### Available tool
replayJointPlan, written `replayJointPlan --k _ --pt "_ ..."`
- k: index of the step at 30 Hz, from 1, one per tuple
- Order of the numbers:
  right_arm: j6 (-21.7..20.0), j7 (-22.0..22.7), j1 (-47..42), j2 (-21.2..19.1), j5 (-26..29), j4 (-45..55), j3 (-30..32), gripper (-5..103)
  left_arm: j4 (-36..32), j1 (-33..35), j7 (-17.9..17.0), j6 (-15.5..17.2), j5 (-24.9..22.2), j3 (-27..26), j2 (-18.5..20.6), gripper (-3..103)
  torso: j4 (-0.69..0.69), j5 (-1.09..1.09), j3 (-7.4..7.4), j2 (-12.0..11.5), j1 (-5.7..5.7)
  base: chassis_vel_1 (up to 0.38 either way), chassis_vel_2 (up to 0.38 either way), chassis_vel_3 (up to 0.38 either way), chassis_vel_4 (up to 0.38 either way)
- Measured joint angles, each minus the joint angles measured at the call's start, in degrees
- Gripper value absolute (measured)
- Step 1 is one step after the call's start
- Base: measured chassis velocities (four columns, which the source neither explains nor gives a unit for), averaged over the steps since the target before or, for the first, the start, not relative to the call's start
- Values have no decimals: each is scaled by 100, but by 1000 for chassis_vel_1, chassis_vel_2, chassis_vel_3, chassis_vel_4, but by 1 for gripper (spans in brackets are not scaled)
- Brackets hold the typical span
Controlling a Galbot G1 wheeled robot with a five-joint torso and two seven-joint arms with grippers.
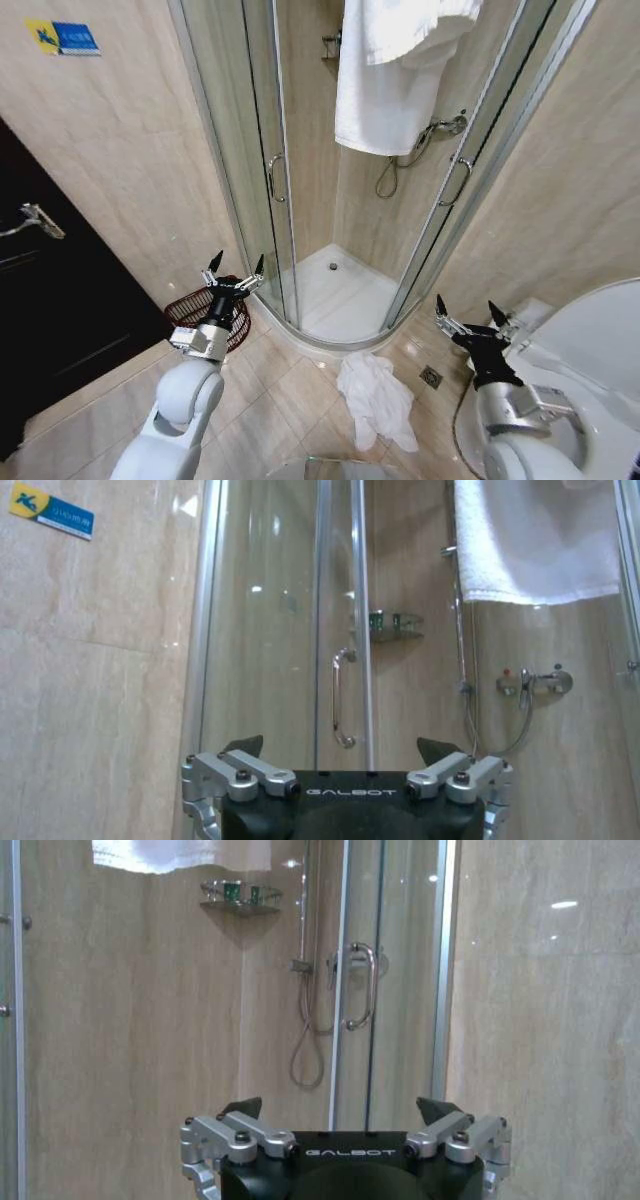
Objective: Discard the used towel into the hamper.
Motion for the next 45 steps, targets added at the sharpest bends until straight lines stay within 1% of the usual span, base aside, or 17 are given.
replayJointPlan --k 10,12,14,16,18,19,22,24,26,28,29,30,34,35,38,40,45 --pt "-69 233 54 -26 354 0 102 100 26 73 -82 -80 -18 19 -65 100 -1 1 121 213 91 0 0 0 0" --pt "-163 367 206 -283 587 0 162 100 -11 106 -93 -129 -17 1 -74 100 -1 -1 127 223 95 0 0 0 0" --pt "-357 506 532 -823 1023 0 197 100 -112 186 -126 -164 11 -47 -117 100 0 2 128 223 95 0 0 0 0" --pt "-412 532 625 -967 1137 0 207 100 -132 202 -141 -165 27 -55 -130 100 1 1 128 223 95 0 0 0 0" --pt "-599 652 953 -1594 1624 1 299 100 -154 224 -201 -163 119 -43 -176 100 2 2 124 215 93 0 0 0 0" --pt "-599 652 953 -1594 1624 1 299 100 -154 224 -201 -163 119 -43 -176 100 2 2 124 215 93 0 0 0 0" --pt "-692 1078 1498 -2635 2666 2 372 100 -17 228 -220 -158 304 -6 -257 100 0 2 117 201 87 0 0 0 0" --pt "-702 1149 1602 -2789 2833 2 379 100 12 237 -221 -162 339 -4 -268 100 -1 2 116 198 85 0 0 0 0" --pt "-771 1331 2197 -3492 3420 3 413 100 119 294 -221 -197 467 -9 -341 100 -1 4 111 190 81 0 0 0 0" --pt "-796 1361 2365 -3657 3559 3 415 100 143 302 -222 -207 493 -11 -358 100 -1 4 110 187 80 0 0 0 0" --pt "-875 1524 2859 -4107 3982 4 392 100 198 307 -221 -231 549 -11 -401 100 -1 4 107 183 77 0 0 0 0" --pt "-875 1524 2859 -4107 3982 4 392 100 198 307 -221 -231 549 -11 -401 100 -1 4 107 183 77 0 0 0 0" --pt "-953 1845 4059 -5292 5242 8 310 100 330 291 -214 -266 651 17 -506 100 2 -2 102 172 74 0 0 0 0" --pt "-953 1845 4059 -5292 5242 8 310 100 330 291 -214 -266 651 17 -506 100 2 -2 102 172 74 0 0 0 0" --pt "-907 1850 4594 -5901 5743 -93 316 100 432 222 -195 -273 665 54 -503 100 -2 1 97 166 70 0 0 0 0" --pt "-904 1850 4651 -5952 5809 -112 316 100 447 213 -193 -275 665 57 -499 100 -2 1 97 165 69 0 0 0 0" --pt "-930 1927 5559 -6564 6545 -355 191 100 571 70 -161 -278 657 133 -421 100 0 2 93 159 66 0 0 0 0"
